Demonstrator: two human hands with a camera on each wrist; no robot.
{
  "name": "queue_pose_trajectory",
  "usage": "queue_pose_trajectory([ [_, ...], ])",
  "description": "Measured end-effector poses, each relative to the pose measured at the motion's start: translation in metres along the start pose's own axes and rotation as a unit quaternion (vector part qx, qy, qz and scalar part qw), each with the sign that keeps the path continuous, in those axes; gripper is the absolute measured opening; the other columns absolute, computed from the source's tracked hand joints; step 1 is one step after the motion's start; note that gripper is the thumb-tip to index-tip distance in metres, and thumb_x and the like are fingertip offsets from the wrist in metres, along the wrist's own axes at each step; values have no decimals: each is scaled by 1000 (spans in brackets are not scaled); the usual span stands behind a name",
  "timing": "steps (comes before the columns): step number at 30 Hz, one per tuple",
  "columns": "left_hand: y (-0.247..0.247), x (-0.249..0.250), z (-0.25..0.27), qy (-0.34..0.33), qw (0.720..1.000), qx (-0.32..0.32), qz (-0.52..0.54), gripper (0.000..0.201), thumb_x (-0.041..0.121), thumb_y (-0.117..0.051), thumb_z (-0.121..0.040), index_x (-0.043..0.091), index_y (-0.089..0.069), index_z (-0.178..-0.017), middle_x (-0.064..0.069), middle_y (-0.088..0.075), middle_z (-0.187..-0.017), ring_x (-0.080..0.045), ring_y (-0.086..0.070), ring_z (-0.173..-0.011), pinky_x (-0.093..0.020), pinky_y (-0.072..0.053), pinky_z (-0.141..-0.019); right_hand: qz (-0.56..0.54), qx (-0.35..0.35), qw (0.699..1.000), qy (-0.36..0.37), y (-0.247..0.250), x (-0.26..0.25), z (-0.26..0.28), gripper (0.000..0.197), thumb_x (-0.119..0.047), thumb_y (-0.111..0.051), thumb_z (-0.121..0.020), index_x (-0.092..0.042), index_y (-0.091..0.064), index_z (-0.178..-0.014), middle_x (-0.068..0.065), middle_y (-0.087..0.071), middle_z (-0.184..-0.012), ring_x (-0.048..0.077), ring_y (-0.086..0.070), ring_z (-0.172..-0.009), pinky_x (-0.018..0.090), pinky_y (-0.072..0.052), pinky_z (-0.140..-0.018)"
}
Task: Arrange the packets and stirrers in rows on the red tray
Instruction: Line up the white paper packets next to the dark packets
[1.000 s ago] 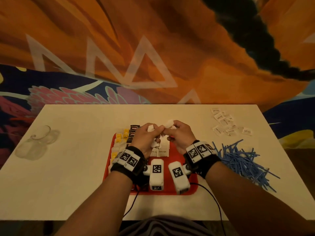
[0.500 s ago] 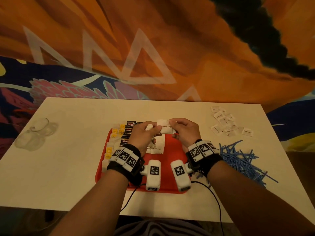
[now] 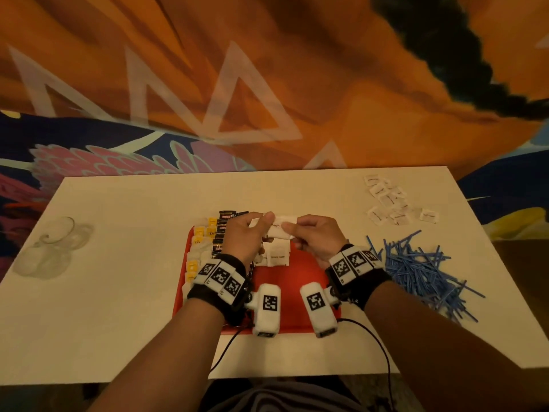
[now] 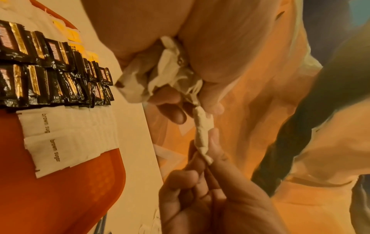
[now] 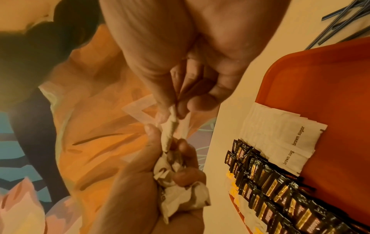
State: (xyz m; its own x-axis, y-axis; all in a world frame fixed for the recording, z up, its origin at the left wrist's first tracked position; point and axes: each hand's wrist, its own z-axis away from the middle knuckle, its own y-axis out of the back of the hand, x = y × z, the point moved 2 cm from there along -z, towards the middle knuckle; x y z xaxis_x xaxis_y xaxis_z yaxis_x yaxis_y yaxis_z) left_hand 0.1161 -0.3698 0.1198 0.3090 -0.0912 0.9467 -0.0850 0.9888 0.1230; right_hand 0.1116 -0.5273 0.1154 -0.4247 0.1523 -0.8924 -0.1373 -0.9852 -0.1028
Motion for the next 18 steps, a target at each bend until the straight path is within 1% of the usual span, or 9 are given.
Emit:
queue_pose_trajectory([
  [2,3,-1,1,-17,1000,11,-14,23,34,-67,-94,12,-71,-98,-7,-65,-75,-21,-66,-62,-28,-43,-45,9,61,998,17,0,4,-2,13,-17,-79,-80,-10,-70,-75,4,-65,-62,9,-52,-47,23,-46,-49],
  [4,5,-2,2,-29,999,22,-23,19,32,-67,-94,13,-71,-96,-4,-63,-71,-18,-66,-60,-26,-42,-45,10,92,996,9,-2,12,-5,16,-26,-77,-83,-12,-71,-79,1,-68,-66,10,-53,-50,26,-46,-52],
  [5,6,-3,2,-31,999,25,-23,15,31,-66,-94,17,-71,-92,-2,-63,-70,-16,-65,-60,-25,-42,-44,2,76,997,-10,-5,17,-6,18,-28,-77,-83,-11,-72,-85,2,-70,-73,12,-56,-55,27,-46,-55],
  [7,10,-8,1,-28,999,29,-20,11,30,-66,-95,23,-69,-87,1,-62,-70,-16,-66,-61,-24,-43,-44,-17,8,998,-52,-12,25,-5,28,-25,-78,-81,-5,-70,-99,5,-71,-84,13,-62,-63,26,-47,-54],
  [9,15,-13,-1,-20,999,32,-22,16,32,-67,-94,17,-71,-96,0,-61,-69,-15,-66,-61,-25,-43,-44,-18,-32,997,-66,-18,27,-2,27,-15,-76,-82,2,-68,-101,8,-69,-80,12,-61,-62,21,-46,-51],
  [11,21,-20,-5,-9,999,37,-32,25,34,-66,-94,12,-71,-105,-1,-61,-67,-8,-61,-50,-23,-40,-40,-6,-28,998,-57,-22,29,-4,17,-8,-75,-82,3,-67,-94,8,-67,-74,10,-61,-57,19,-47,-49],
  [14,30,-28,-10,-5,997,50,-53,24,35,-65,-95,13,-72,-100,-2,-64,-70,-3,-52,-38,-21,-39,-38,10,-8,999,-48,-28,36,-10,11,-4,-75,-82,-5,-64,-87,8,-67,-70,10,-62,-56,18,-50,-51],
  [16,38,-37,-13,15,997,60,-54,22,33,-65,-95,12,-72,-97,-2,-66,-72,-3,-55,-42,-21,-39,-38,29,10,998,-47,-29,48,-19,15,-4,-75,-82,-7,-61,-89,9,-68,-72,9,-64,-55,17,-50,-50],
  [18,51,-50,-15,45,996,68,-45,21,32,-65,-95,14,-72,-94,-2,-65,-71,-9,-58,-51,-22,-41,-42,69,24,996,-50,-27,63,-30,17,-5,-75,-83,-9,-61,-92,9,-69,-75,9,-64,-55,16,-50,-50],
])
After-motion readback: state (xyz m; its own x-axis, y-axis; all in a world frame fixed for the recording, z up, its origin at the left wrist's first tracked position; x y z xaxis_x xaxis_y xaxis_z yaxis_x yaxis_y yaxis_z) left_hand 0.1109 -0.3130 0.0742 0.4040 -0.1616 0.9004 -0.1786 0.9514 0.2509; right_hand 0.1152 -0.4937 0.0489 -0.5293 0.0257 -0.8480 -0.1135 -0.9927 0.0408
